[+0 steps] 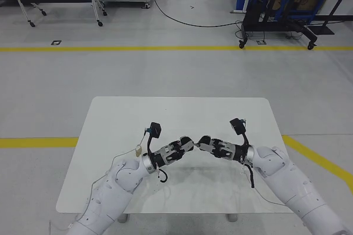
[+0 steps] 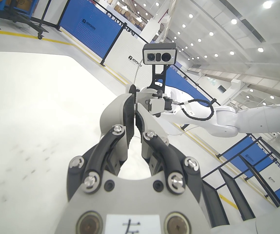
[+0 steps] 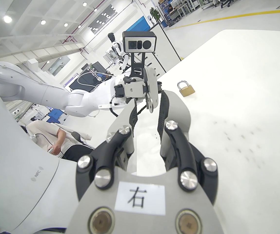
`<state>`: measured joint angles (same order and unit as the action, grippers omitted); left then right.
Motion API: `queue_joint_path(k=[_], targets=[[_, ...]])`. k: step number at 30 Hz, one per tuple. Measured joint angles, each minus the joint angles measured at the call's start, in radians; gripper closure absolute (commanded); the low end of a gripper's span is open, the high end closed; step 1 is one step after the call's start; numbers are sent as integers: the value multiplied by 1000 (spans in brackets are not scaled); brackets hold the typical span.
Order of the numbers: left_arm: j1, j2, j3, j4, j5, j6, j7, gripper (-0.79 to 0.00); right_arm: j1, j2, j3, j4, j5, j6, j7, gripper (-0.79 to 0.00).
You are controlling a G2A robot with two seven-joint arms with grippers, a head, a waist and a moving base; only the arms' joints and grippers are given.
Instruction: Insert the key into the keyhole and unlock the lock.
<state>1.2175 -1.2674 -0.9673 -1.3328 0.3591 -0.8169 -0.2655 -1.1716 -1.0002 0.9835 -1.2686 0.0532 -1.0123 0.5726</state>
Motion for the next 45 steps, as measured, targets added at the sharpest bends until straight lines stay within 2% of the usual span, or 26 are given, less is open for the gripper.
queue_joint_path(k=[4, 6, 7, 9, 16, 17, 18, 26, 29, 32, 35, 39, 42, 45], targets=[[4, 0, 2, -9, 15, 3, 8, 0, 7, -3, -5, 8, 5, 0, 8, -215], [4, -1, 2, -12, 19, 5, 11, 0, 9, -5, -9, 7, 13, 0, 18, -185], [4, -1, 2, -13, 20, 6, 13, 0, 9, -5, -10, 7, 19, 0, 23, -142], [4, -1, 2, -14, 22, 9, 18, 0, 11, -5, -11, 8, 28, 0, 35, 0], [2, -2, 10, -11, 34, 8, 15, 0, 10, -6, -8, 4, 45, 0, 63, 0], [2, -3, 11, -10, 36, 6, 14, -249, 10, -6, -9, 3, 48, 0, 68, 0], [1, -3, 12, -8, 37, 5, 15, -785, 10, -7, -9, 3, 53, 0, 73, 0], [2, 3, -18, 0, 19, 11, 25, -785, 6, -8, 4, 3, 50, 0, 85, 0], [14, 15, -67, -27, 39, 18, 25, -785, 0, -8, 16, 1, 38, 0, 75, 0], [50, 39, -150, -98, 114, 39, 9, -785, -13, -5, 40, -6, 23, 0, 52, 0], [115, 69, -255, -211, 221, 75, -36, -785, -31, -1, 58, -17, 16, 0, 42, 0], [285, 114, -452, -422, 408, 106, -135, -785, -37, 0, 64, -22, 16, 0, 44, 0], [395, 135, -552, -536, 576, 146, -236, -785, -37, 0, 63, -22, 16, 0, 44, 0], [472, 140, -566, -588, 741, 188, -241, -785, -37, 0, 63, -22, 16, 0, 44, 0]])
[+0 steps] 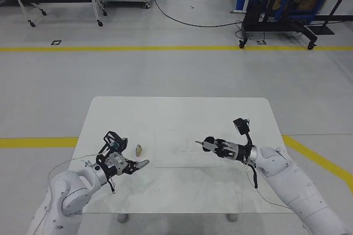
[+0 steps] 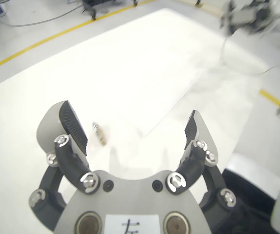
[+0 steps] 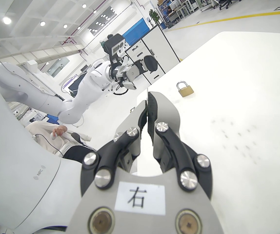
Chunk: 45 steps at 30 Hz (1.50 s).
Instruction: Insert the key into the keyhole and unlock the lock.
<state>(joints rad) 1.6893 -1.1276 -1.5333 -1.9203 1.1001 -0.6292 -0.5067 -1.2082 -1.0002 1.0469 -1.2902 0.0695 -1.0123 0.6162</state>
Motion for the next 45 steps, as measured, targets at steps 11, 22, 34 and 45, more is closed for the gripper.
queue_joint_path(k=[11, 22, 34, 45], targets=[[-40, 3, 43, 129, 182, 64, 107, -785, 0, 0, 0, 0, 0, 0, 0, 0], [-173, -3, 106, 286, 66, 47, 68, -773, 0, 0, 0, 0, 0, 0, 0, 0], [-268, -9, 183, 369, 122, 104, 58, -400, 0, 0, 0, 0, 0, 0, 0, 0], [-264, -4, 197, 377, 144, 118, 59, -351, 0, 0, 0, 0, 0, 0, 0, 0]])
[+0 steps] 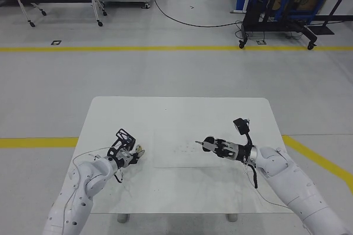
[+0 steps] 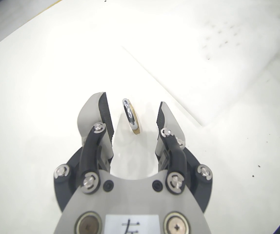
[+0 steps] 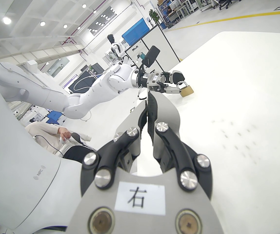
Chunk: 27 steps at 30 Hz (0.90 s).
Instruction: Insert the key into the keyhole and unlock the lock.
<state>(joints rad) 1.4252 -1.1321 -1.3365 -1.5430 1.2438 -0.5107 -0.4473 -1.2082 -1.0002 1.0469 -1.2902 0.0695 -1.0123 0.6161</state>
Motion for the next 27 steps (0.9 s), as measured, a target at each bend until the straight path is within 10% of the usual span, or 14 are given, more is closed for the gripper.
queue_joint_path(k=[6, 27], targets=[[-15, 0, 14, 17, 6, 7, -5, 0, 0, 0, 0, 0, 0, 0, 0, 0], [-17, 3, 15, 8, -25, 30, 74, 0, 0, 0, 0, 0, 0, 0, 0, 0]])
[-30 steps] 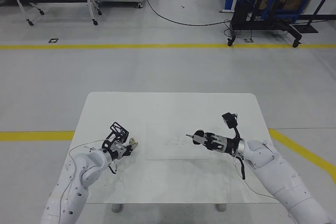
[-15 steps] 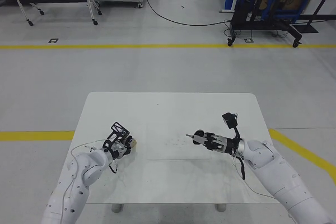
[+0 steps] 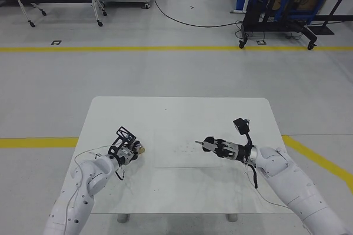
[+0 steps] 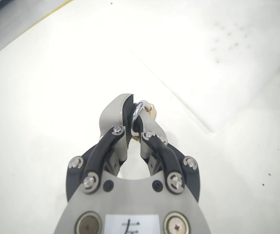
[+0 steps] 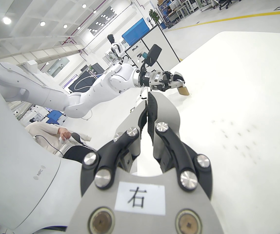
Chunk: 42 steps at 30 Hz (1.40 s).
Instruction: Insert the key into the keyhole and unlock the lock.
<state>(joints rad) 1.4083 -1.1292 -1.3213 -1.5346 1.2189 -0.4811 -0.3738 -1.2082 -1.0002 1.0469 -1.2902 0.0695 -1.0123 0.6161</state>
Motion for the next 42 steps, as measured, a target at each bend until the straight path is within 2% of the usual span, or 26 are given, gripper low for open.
queue_joint_path(k=[3, 6, 15, 26, 29, 32, 38, 42], targets=[[11, -1, -25, -1, -122, -26, 49, 0, 0, 0, 0, 0, 0, 0, 0, 0], [12, 0, -33, -5, -186, -48, 51, 0, 0, 0, 0, 0, 0, 0, 0, 0], [6, -7, 42, -36, -139, -68, 93, 0, 0, 0, 0, 0, 0, 0, 0, 0], [10, -12, 47, -21, -177, -71, 99, 0, 0, 0, 0, 0, 0, 0, 0, 0], [-6, -21, 49, 23, -375, -57, 101, 0, 0, 0, 0, 0, 0, 0, 0, 0], [-34, -25, 57, 77, -552, -85, 41, 0, 0, 0, 0, 0, 0, 0, 0, 0], [-120, -36, 100, 173, -886, -71, -176, 0, 0, 0, 0, 0, 0, 0, 0, 0], [-193, -49, 155, 226, -1153, -41, -363, 0, 0, 0, 0, 0, 0, 0, 0, 0]])
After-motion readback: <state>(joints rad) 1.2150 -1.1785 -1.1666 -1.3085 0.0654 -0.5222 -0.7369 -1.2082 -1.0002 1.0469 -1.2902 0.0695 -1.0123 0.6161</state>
